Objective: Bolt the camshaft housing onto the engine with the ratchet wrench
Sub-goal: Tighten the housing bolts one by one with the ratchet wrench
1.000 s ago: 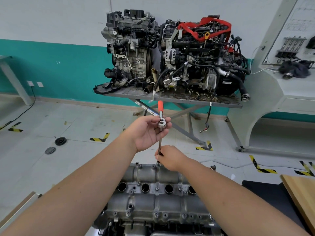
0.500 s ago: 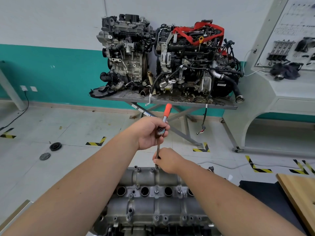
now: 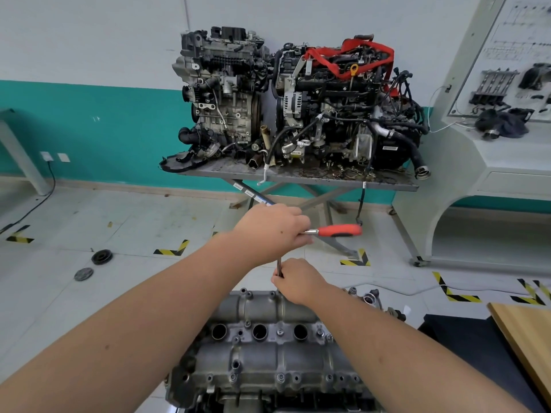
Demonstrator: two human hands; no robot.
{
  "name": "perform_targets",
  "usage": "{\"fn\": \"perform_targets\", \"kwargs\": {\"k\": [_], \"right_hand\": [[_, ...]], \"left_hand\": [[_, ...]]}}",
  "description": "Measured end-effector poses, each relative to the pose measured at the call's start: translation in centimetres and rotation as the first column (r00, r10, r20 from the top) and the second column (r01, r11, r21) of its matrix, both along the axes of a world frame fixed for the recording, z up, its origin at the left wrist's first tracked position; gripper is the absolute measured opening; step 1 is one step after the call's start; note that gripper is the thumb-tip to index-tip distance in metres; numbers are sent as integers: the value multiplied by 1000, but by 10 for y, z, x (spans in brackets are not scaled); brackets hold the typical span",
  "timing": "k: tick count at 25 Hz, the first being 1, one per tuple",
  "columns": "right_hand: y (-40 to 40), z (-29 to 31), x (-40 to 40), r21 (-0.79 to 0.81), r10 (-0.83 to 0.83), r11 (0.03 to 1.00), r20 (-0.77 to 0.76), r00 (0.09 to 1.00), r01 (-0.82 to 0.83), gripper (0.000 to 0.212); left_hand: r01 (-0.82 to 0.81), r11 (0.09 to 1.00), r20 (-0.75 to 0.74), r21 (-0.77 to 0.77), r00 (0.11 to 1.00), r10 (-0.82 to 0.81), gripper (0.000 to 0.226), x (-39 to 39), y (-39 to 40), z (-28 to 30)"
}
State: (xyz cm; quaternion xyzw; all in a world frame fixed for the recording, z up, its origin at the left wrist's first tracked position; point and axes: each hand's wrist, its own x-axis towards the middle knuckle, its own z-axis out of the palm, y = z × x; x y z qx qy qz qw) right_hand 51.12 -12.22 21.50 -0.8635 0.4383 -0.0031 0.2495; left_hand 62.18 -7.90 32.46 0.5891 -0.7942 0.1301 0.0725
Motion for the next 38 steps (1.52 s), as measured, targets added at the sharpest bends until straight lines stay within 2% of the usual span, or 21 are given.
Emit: {"fn": "perform_targets", "kwargs": {"k": [2,4,7,9,10,12,13,14,16,18,20,23,25,26,28,30,31,33,34,35,38], "right_hand": [[0,-1,0,-36,1,999,-22,1000,-2,36],[1,-3,-1,-70,18,997,-44,999,-21,33],[-1,-6,-9,-88,72,993,-8,997,-73,26],[-6,-3,-19,3,32,999,54,998,-33,21],[-10,2,-24,79,-24,997,82,996,17,26],[-17,18,-36,155,-102,986,302,948,57,32],[-21,30,-41,70,-93,995,469,879,68,37],[-23,42,-44,-64,-48,992,587,808,106,43],[-21,66,-49,-338,116,928,660,743,155,50],[-16,87,-50,-574,351,818,549,758,37,51],[-11,106,-47,-681,553,697,311,773,-225,51],[-15,132,-36,-494,578,675,-108,809,-548,55],[-18,144,-25,-368,549,689,-297,781,-624,59],[-19,147,-20,-304,547,700,-354,759,-646,58],[-18,149,-11,-234,553,700,-421,719,-675,47],[-12,146,-3,-267,503,699,-476,722,-663,23],[-10,144,1,-291,462,718,-479,746,-632,16],[-10,139,10,-299,404,777,-438,803,-554,37],[-12,137,13,-271,373,830,-382,846,-488,42],[-15,137,15,-227,333,884,-307,892,-408,44],[-25,135,13,53,119,992,-80,990,-115,31]], "left_hand": [[171,959,112,-227,982,-149,29,6,5,-7],[250,887,146,-388,967,-208,30,8,7,-14],[249,832,80,-496,967,-242,30,4,6,-29],[211,805,14,-555,970,-245,30,4,3,-38],[185,796,-21,-577,970,-241,29,5,1,-40],[156,795,-64,-587,969,-237,30,6,-3,-41],[154,806,-84,-571,966,-243,32,5,-6,-42],[151,826,-122,-543,959,-255,37,4,-8,-44],[121,877,-296,-466,913,-283,52,0,-10,-49],[73,932,-541,-354,797,-268,72,-4,-8,-56],[55,959,-652,-280,722,-231,86,-5,-4,-62],[49,974,-697,-223,690,-195,83,-4,0,-62],[65,996,-806,-58,585,-86,73,-2,6,-60],[95,995,-837,35,547,-23,63,-1,9,-63],[147,970,-832,195,548,84,40,-1,14,-74],[128,924,-776,360,592,220,48,3,16,-91],[60,899,-694,433,659,290,54,7,16,-100],[-136,837,-407,530,825,392,49,16,15,-122],[-202,794,-297,574,852,432,44,20,15,-133],[-227,757,-256,613,849,462,41,21,15,-142],[-178,726,-376,664,760,530,38,22,16,-159]]}}
